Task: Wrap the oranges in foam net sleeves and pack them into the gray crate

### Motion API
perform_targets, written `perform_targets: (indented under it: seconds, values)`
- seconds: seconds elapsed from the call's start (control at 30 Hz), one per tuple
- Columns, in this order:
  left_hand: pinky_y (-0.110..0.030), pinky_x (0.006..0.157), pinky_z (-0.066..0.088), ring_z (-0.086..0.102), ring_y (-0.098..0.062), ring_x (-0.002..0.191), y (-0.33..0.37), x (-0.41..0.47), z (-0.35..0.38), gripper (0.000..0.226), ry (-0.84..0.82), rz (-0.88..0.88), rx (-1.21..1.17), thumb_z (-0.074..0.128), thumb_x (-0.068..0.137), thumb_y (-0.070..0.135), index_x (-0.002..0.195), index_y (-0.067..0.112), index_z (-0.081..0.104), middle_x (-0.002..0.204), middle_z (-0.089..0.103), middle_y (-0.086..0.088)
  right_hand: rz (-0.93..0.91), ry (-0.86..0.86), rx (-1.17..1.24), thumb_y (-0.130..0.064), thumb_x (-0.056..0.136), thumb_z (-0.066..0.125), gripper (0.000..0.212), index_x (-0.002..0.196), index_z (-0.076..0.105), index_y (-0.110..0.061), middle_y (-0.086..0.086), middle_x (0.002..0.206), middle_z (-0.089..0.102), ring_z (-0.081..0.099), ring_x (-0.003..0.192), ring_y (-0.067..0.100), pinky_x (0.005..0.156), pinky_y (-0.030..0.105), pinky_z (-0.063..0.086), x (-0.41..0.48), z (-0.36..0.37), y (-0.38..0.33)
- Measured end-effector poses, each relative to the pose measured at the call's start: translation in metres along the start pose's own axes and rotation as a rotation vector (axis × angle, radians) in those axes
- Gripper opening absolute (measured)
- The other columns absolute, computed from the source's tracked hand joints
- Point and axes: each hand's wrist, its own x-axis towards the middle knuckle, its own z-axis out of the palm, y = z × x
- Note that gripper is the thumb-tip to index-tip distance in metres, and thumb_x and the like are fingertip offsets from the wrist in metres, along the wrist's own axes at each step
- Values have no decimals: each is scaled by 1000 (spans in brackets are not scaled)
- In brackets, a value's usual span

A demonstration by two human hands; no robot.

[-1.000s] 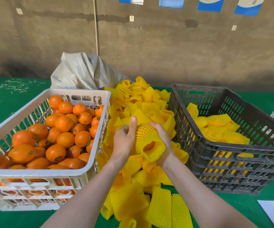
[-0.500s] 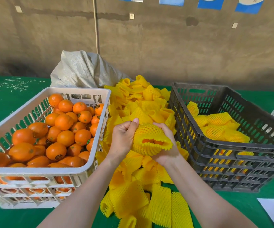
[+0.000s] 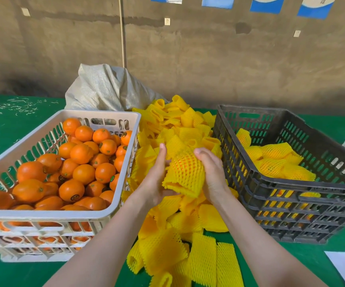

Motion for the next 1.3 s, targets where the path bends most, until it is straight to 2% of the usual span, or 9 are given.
perform_targets:
  seconds: [0.13, 0.4, 0.67, 0.83, 0.9, 0.97, 1.03, 1.13, 1.3]
  values:
    - [-31, 63, 58, 72, -24, 81, -5, -4, 8, 56, -228, 5, -222, 64, 69, 52, 112, 15, 64, 94, 73, -11, -229, 127, -302, -25, 91, 60, 14, 94, 62, -12, 4, 92, 61, 54, 78, 6, 70, 12, 43, -3, -2, 9]
    - [-32, 68, 55, 71, -24, 77, -3, 0, -4, 49, -260, -2, -107, 70, 62, 48, 97, 14, 68, 88, 73, -12, -289, 65, -389, -27, 94, 53, 37, 60, 48, -11, -3, 55, 45, 39, 52, 3, 55, 15, 32, 1, -12, 18]
    - [-32, 68, 56, 71, -23, 77, -3, -4, 4, 50, -313, -73, -199, 60, 70, 49, 104, 12, 64, 89, 73, -12, -473, -7, -360, -39, 88, 53, 52, 49, 33, -11, 14, 50, 29, 28, 49, 21, 48, 37, 22, 8, -15, -1]
    - [-34, 64, 54, 69, -27, 80, 5, -5, 14, 44, -231, -62, -361, 52, 89, 44, 112, 8, 63, 93, 72, -15, -83, 134, -131, -52, 85, 50, 62, 74, 54, 9, 20, 72, 50, 52, 71, 30, 68, 37, 45, 7, -7, 5]
    - [-38, 68, 52, 65, -29, 91, 5, -5, 18, 50, -161, -46, -365, 50, 93, 43, 125, 6, 57, 109, 68, -18, 93, 209, 79, -52, 86, 53, 48, 92, 68, -6, 18, 99, 67, 63, 98, 32, 92, 47, 50, 4, -3, 10]
    - [-39, 69, 52, 65, -29, 94, 0, -5, 20, 53, -138, -44, -376, 49, 93, 45, 127, 6, 55, 113, 67, -18, 99, 297, 154, -47, 86, 59, 48, 93, 68, -1, 24, 106, 66, 61, 101, 40, 93, 55, 48, 0, 1, 10]
    - [-33, 61, 56, 70, -27, 79, -5, -5, 20, 49, -172, -58, -397, 50, 91, 49, 114, 8, 62, 94, 72, -16, -5, 310, 89, -40, 87, 61, 61, 90, 53, 21, 36, 91, 58, 57, 85, 47, 81, 51, 50, -2, 3, 11]
    - [-29, 54, 56, 69, -23, 63, -8, -4, 14, 36, -221, -13, -339, 61, 80, 43, 87, 9, 68, 73, 70, -12, -139, 181, -9, -20, 87, 62, 39, 59, 47, 3, 14, 63, 36, 33, 59, 25, 57, 35, 29, -5, 3, 8]
    - [-26, 57, 56, 68, -18, 61, -6, -3, 7, 24, -252, 48, -222, 65, 69, 34, 65, 13, 76, 68, 70, -7, -195, -24, -75, -10, 82, 67, 41, 51, 43, 2, 10, 59, 28, 22, 56, 22, 56, 44, 14, -5, -3, 4]
